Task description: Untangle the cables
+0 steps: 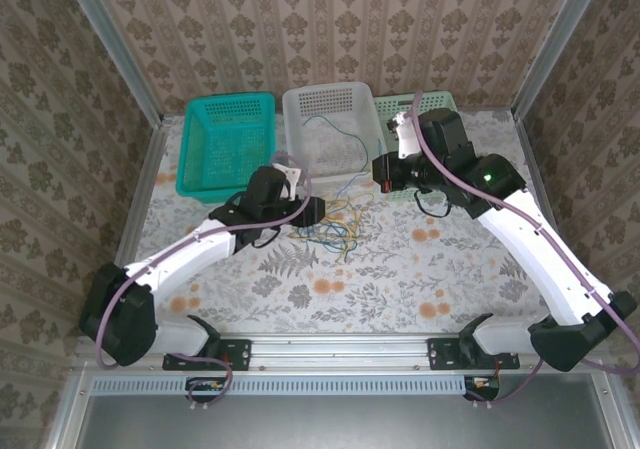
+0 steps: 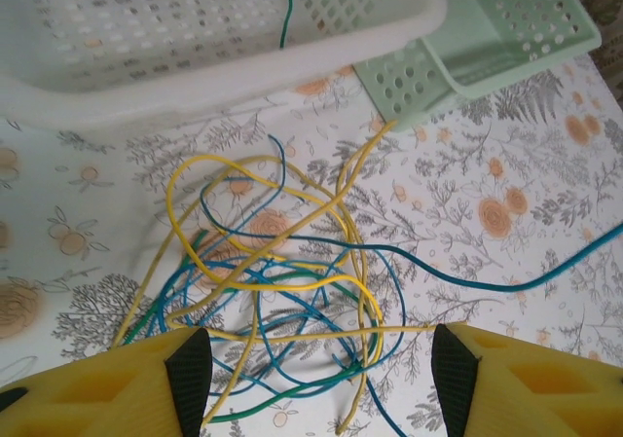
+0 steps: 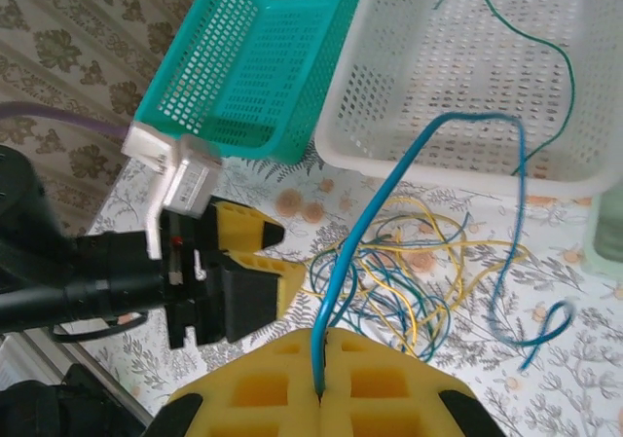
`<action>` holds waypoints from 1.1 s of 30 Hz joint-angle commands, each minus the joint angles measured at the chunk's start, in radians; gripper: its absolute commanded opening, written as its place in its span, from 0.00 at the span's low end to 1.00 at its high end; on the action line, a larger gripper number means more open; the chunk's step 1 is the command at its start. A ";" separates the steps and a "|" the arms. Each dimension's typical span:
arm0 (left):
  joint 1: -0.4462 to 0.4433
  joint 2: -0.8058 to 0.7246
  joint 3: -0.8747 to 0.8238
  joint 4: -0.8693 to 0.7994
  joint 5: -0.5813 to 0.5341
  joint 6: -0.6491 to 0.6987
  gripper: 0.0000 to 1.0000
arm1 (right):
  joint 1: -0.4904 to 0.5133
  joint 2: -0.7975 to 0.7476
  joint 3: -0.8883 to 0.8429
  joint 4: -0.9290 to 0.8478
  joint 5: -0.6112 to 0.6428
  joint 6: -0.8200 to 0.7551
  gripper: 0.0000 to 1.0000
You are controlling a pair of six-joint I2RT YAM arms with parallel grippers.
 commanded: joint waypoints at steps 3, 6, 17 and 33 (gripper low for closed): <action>-0.001 -0.117 -0.028 0.035 -0.035 0.072 0.66 | -0.104 -0.109 0.017 0.040 -0.050 0.021 0.00; -0.001 -0.131 -0.021 0.041 0.003 0.096 0.66 | -0.136 -0.114 0.046 0.051 -0.104 0.036 0.00; -0.018 -0.083 0.029 0.104 0.064 0.100 0.67 | -0.172 -0.176 0.098 0.194 -0.131 0.127 0.00; -0.039 -0.048 0.047 0.119 0.063 0.097 0.67 | -0.239 -0.122 0.148 0.331 0.194 0.017 0.00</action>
